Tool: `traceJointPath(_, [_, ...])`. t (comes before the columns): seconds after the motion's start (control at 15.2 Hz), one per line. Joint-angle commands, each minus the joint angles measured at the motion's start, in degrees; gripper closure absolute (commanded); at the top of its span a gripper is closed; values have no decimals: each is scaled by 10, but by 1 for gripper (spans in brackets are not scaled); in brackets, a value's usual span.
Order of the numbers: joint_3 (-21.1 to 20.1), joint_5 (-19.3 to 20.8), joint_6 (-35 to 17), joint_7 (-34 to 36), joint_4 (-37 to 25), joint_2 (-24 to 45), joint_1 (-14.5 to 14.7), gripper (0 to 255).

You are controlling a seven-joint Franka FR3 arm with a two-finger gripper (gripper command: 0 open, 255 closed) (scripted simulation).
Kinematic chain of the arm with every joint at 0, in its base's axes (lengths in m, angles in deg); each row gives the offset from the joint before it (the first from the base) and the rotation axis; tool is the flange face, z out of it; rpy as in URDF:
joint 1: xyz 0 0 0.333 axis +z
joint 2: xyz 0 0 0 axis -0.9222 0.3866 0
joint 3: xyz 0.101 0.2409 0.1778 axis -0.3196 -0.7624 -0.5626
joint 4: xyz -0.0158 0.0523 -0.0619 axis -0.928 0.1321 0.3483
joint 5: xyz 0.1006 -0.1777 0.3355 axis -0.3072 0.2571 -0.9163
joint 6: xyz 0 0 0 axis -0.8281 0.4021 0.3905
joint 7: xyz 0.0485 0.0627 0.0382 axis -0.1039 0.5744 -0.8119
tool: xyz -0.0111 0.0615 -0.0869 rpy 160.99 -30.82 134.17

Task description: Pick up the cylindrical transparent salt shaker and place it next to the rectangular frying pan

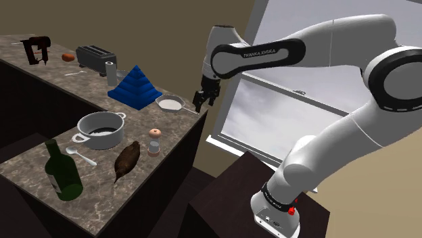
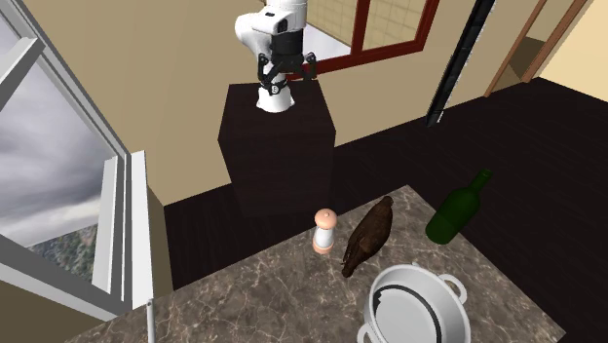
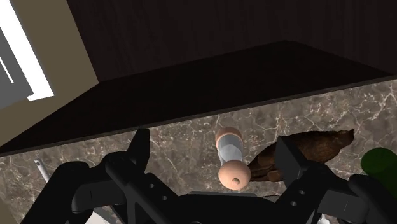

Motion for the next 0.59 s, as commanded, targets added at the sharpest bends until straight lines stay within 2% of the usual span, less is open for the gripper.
traceJointPath(0.0, [-7, 3, -29, 13, -17, 45, 2, 0])
traceJointPath(0.53, [-23, 32, -123, 61, -98, 218, 8, 0])
